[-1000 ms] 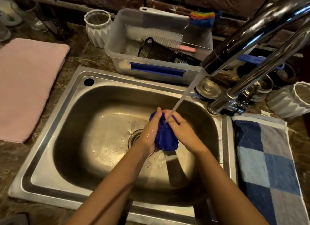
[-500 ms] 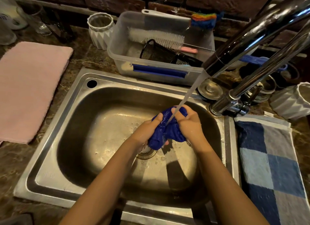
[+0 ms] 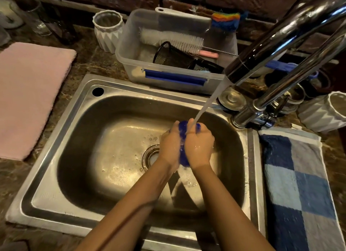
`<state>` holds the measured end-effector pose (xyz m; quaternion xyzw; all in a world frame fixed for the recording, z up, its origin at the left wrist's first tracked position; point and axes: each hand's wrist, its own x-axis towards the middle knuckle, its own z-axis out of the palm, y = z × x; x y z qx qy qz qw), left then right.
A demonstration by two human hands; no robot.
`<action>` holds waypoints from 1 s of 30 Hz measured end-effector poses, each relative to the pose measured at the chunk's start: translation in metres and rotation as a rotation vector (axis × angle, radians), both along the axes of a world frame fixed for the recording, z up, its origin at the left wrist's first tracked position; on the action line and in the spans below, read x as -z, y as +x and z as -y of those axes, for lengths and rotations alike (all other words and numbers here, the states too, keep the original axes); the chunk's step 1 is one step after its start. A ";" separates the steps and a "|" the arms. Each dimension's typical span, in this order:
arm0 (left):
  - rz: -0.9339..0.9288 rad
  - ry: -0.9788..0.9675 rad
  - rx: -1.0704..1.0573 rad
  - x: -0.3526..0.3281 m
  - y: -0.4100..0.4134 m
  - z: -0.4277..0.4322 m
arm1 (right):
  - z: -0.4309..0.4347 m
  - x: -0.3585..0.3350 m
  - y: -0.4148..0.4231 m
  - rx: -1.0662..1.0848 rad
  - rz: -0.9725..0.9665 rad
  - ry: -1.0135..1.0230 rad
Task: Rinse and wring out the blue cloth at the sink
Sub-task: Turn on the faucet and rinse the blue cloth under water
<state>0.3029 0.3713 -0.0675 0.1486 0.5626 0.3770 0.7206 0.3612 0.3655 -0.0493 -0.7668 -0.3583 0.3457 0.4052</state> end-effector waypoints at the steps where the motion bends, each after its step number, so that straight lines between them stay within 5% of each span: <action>1: -0.053 0.031 -0.006 -0.002 0.000 0.000 | -0.003 0.001 0.000 0.034 -0.006 -0.006; 7: -0.333 0.182 0.115 -0.002 -0.004 0.004 | -0.023 0.017 0.003 0.080 -0.062 -0.110; 14: -0.008 0.053 0.142 -0.007 -0.023 -0.007 | -0.028 0.028 0.009 -0.176 -0.070 -0.063; 19: -0.145 0.051 0.079 0.011 -0.030 -0.018 | 0.017 0.011 -0.008 -0.388 0.135 0.061; 25: 0.078 -0.067 -0.030 0.024 -0.012 0.002 | -0.001 0.005 -0.024 -0.070 0.153 -0.107; 30: -0.007 -0.125 -0.052 0.019 0.003 0.012 | -0.036 0.016 -0.004 -0.045 0.192 -0.203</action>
